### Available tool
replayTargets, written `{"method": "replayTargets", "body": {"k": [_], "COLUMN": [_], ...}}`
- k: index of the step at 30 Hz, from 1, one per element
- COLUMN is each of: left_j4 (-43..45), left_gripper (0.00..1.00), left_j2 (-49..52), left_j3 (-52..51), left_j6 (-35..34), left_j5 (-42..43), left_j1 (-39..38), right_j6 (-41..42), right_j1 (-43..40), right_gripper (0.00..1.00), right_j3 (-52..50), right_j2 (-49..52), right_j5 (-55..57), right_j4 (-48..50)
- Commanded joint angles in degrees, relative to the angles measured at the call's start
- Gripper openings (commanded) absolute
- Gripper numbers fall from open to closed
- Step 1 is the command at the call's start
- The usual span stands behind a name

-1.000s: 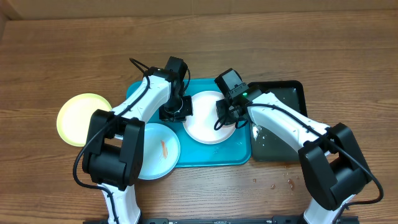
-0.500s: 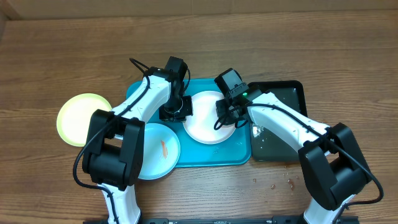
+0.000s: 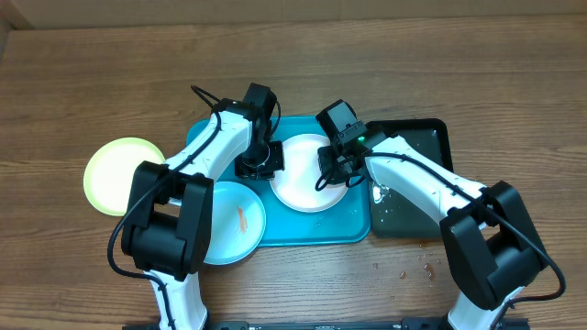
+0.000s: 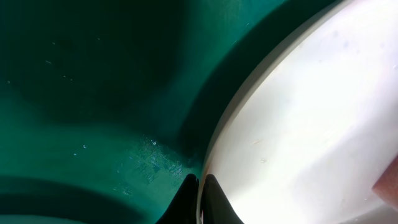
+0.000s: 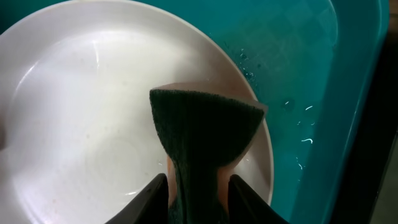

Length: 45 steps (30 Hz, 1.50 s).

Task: Clean dirty plates on tray and stack at the side
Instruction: 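Scrub the white plate with the sponge in the right gripper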

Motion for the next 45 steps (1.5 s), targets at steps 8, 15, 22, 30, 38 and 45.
{"method": "replayTargets", "body": {"k": [8,15,22,30,38,45], "left_j4": [0.1,0.1,0.1,0.1,0.5,0.5], "left_gripper": [0.04,0.04,0.04,0.04,0.04,0.04], "left_j2": [-1.2,-1.2,-1.2,-1.2,-1.2,-1.2], "left_j3": [0.5,0.5,0.5,0.5,0.5,0.5], "left_j6": [0.9,0.9,0.9,1.7,1.8,1.8], "left_j5": [0.1,-0.1,-0.1,-0.1,-0.1,-0.1], "left_j1": [0.0,0.0,0.0,0.0,0.0,0.0], "right_j6": [-0.1,0.2,0.2,-0.2,-6.0,-8.2], "right_j1": [0.1,-0.2,-0.2,-0.3,-1.5,-8.0], "right_gripper": [0.04,0.04,0.04,0.04,0.04,0.04], "right_j3": [-0.3,-0.3,-0.3,-0.3,1.3,6.4], "right_j2": [3.8,4.1,8.0,11.8,11.7,8.1], "right_j5": [0.9,0.7,-8.1,-22.0,-39.8,-50.0], "right_j4": [0.6,2.0,3.1,4.9,6.1,3.3]}}
